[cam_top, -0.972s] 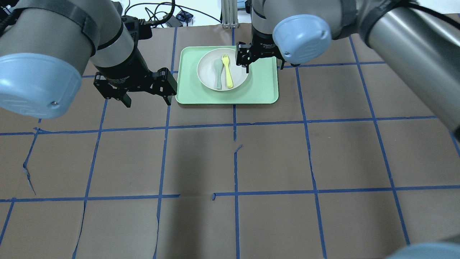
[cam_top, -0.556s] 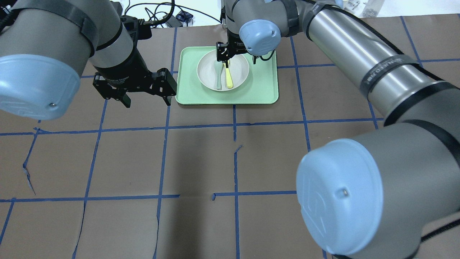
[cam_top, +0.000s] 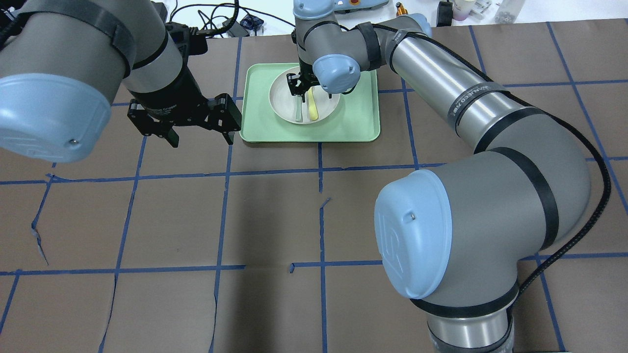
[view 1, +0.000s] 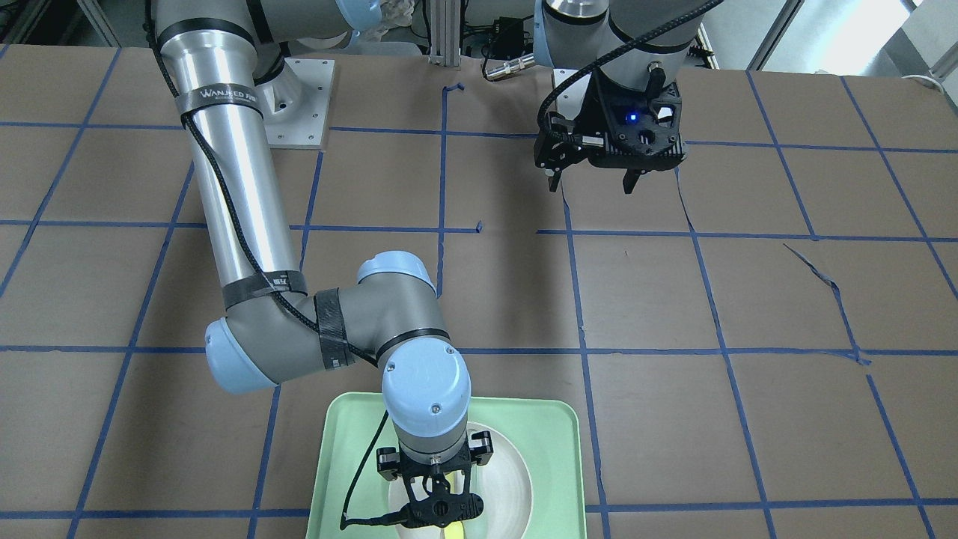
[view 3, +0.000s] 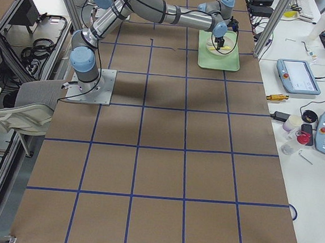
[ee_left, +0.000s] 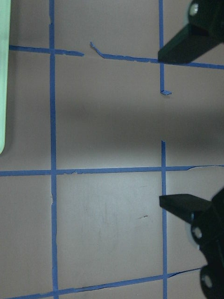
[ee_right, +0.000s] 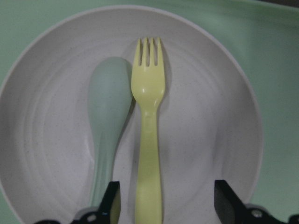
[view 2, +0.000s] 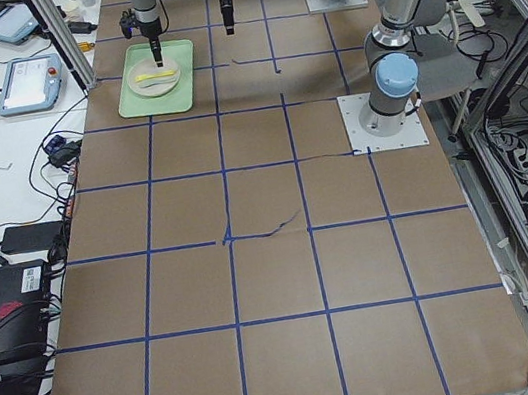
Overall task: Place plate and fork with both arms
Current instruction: 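Reach the right gripper over the plate and grasp the yellow fork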
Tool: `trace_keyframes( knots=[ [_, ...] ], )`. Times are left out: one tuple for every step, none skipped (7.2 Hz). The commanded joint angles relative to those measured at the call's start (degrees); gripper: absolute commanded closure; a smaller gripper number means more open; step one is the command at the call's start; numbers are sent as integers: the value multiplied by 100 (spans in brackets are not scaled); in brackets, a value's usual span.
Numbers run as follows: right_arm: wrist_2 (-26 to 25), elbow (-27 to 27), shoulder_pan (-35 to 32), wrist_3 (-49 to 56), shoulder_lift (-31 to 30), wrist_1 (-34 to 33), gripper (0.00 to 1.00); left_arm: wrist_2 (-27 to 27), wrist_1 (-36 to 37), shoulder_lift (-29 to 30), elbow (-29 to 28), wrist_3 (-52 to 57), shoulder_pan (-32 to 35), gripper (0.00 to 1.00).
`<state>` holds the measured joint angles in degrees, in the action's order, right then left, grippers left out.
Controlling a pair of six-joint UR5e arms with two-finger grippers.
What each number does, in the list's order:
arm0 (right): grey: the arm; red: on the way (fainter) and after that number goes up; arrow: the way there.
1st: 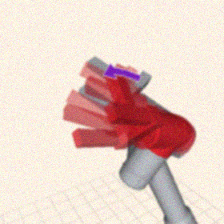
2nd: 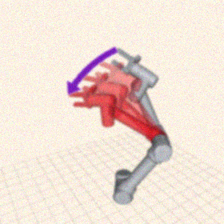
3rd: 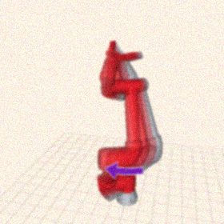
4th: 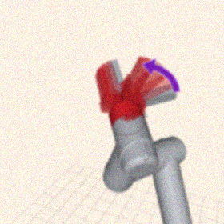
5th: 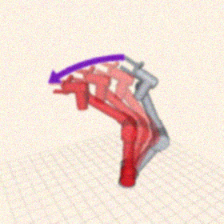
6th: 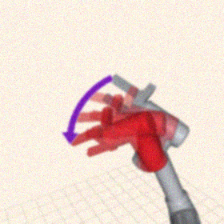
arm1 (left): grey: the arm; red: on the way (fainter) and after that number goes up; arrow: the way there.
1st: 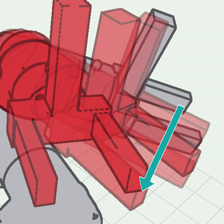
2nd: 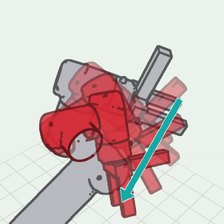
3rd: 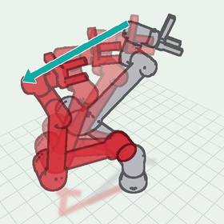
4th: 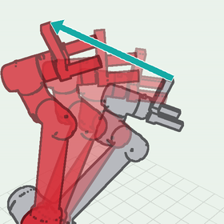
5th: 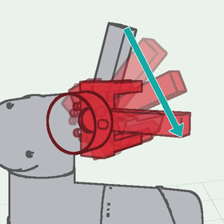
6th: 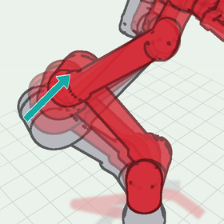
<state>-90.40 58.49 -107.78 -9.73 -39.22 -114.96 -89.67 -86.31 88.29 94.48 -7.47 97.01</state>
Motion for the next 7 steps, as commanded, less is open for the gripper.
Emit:
trace_keyframes(
  knots=[
    [5,22,-41,-11,72,-44,46,2,0,13,1,0,2,0],
    [14,39,-59,-11,142,-123,46,2,0,13,1,-9,-7,0],
    [75,40,-59,-11,143,-132,46,2,0,21,1,0,-7,0],
    [180,48,-59,-20,152,-132,47,2,9,21,1,-9,-7,0],
    [207,48,-59,-11,169,-141,55,2,9,30,1,-9,-7,0],
    [198,74,-59,-11,169,-141,61,2,9,30,1,0,-7,0],
    [181,101,-59,-11,178,-159,69,2,17,30,1,-9,-7,0]
  ],
)
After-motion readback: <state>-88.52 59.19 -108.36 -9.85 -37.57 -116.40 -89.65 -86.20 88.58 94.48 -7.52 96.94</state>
